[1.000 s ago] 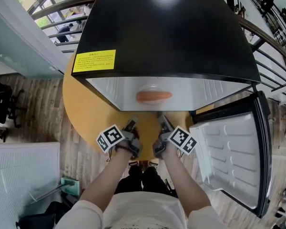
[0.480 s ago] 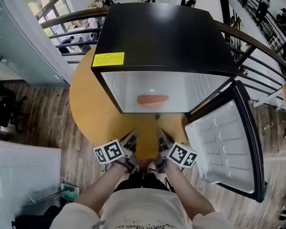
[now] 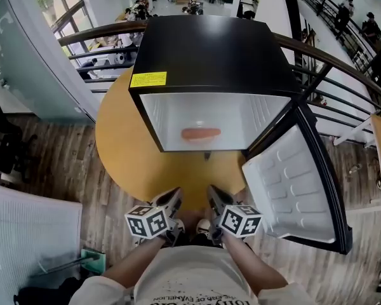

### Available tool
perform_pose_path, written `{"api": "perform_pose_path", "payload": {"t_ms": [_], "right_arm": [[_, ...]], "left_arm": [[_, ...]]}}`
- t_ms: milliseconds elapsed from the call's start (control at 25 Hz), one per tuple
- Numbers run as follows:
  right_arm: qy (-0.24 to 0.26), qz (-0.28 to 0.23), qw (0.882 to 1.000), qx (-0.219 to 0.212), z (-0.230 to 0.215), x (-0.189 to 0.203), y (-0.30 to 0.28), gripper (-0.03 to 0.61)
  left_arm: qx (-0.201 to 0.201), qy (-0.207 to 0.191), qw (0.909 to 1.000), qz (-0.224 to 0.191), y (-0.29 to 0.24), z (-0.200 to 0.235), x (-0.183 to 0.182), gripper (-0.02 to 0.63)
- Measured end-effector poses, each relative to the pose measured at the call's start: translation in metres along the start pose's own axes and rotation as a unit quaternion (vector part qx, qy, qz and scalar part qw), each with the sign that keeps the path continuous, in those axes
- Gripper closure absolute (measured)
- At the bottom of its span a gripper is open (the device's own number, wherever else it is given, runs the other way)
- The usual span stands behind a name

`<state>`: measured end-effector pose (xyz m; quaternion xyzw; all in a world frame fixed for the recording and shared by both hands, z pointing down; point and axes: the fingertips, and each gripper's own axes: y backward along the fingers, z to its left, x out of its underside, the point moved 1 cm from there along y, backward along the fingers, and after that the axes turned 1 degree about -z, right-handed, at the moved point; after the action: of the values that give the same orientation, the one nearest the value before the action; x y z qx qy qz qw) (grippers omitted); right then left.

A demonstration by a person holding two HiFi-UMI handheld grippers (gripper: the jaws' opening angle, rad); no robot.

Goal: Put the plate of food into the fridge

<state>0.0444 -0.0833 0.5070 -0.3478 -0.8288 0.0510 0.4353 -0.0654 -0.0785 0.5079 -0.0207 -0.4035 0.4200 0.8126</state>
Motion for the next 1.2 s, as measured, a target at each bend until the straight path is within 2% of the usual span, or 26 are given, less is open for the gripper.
{"api": "perform_pose_path", "payload": {"t_ms": [320,400,560,800,1200], "right_arm": [[0.075,0.008,0.997,0.025,0.009,0.011,0.020,0.552],[0.079,0.010,0.996,0.029,0.011,0.017,0.021,0.552],[0.056,0.013,0.998,0.030,0.011,0.027,0.021,0.552],[0.083,0.026,0.996,0.037,0.014,0.033,0.021,0.552],[0.082,0.027,0.996,0.039,0.014,0.034,0.021,0.552]], "left_arm": [[-0.052,-0.097,0.9939,-0.003,0.023,-0.009,0.011,0.591],[-0.061,-0.113,0.9917,-0.002,0.025,-0.011,0.015,0.591],[-0.059,-0.109,0.9923,0.010,0.022,-0.012,0.027,0.591],[-0.066,-0.112,0.9914,0.010,0.023,-0.010,0.027,0.591],[-0.063,-0.113,0.9915,0.012,0.023,-0.011,0.026,0.591]]}}
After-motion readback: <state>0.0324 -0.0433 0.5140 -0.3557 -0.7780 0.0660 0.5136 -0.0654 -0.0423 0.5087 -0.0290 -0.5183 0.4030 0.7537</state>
